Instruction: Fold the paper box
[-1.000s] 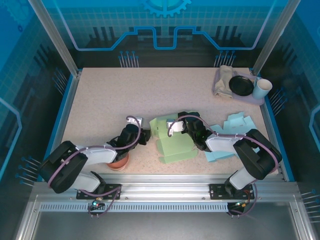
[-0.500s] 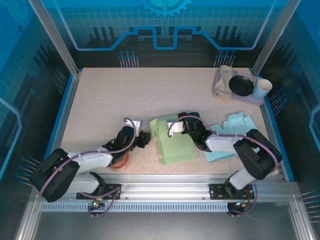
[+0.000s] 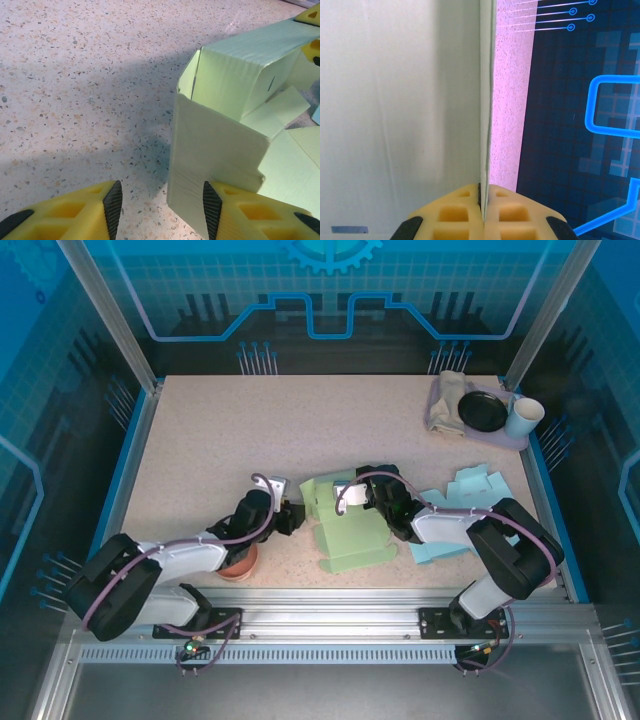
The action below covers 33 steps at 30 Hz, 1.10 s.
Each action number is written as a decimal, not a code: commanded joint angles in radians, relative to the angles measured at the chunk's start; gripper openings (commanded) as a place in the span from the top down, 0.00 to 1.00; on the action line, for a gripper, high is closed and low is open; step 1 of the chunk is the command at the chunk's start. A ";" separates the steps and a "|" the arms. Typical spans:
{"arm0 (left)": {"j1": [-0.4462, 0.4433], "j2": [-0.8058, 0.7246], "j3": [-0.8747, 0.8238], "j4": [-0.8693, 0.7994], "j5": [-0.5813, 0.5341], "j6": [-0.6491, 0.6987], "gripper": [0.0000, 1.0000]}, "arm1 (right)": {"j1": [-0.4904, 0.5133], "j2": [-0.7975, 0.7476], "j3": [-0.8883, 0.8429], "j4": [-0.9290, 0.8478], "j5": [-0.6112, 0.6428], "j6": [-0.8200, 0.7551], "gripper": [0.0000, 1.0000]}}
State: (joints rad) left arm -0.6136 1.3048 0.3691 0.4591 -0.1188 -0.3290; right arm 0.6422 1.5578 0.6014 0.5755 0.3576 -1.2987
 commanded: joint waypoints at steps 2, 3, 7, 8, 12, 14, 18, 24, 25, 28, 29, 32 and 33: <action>-0.005 0.030 0.043 -0.014 -0.025 0.038 0.47 | 0.002 -0.014 0.020 -0.031 -0.020 0.015 1.00; -0.005 0.036 0.045 -0.011 -0.023 0.039 0.46 | 0.003 -0.014 0.019 -0.031 -0.020 0.015 1.00; -0.005 0.058 0.054 0.018 0.041 0.035 0.42 | 0.004 -0.013 0.020 -0.039 -0.022 0.016 1.00; -0.005 0.059 0.050 0.031 0.060 0.030 0.42 | 0.004 -0.014 0.020 -0.039 -0.022 0.016 1.00; -0.005 0.062 0.040 0.059 0.091 0.013 0.41 | 0.005 -0.013 0.020 -0.037 -0.022 0.016 1.00; -0.005 0.063 0.032 0.069 0.093 0.002 0.42 | 0.009 -0.013 0.022 -0.037 -0.020 0.015 1.00; -0.005 0.062 0.014 0.101 0.105 -0.019 0.42 | 0.010 -0.010 0.022 -0.043 -0.016 0.012 1.00; -0.005 0.085 0.005 0.124 0.118 -0.027 0.42 | 0.012 -0.008 0.024 -0.045 -0.011 0.007 1.00; -0.005 0.092 0.006 0.131 0.122 -0.029 0.42 | 0.012 -0.008 0.025 -0.046 -0.010 0.007 1.00; -0.006 0.107 0.004 0.149 0.139 -0.036 0.42 | 0.013 -0.010 0.025 -0.048 -0.009 0.007 1.00; -0.006 0.113 0.005 0.154 0.144 -0.037 0.42 | 0.013 -0.010 0.024 -0.048 -0.009 0.007 1.00; -0.007 0.120 0.004 0.159 0.154 -0.041 0.42 | 0.013 -0.006 0.023 -0.038 -0.007 0.007 1.00; -0.008 0.119 0.005 0.156 0.154 -0.042 0.42 | 0.013 -0.005 0.020 -0.025 -0.004 0.006 1.00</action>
State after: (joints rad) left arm -0.6136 1.4113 0.3897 0.5812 0.0017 -0.3557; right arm 0.6472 1.5581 0.6041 0.5575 0.3580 -1.2987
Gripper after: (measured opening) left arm 0.581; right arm 0.044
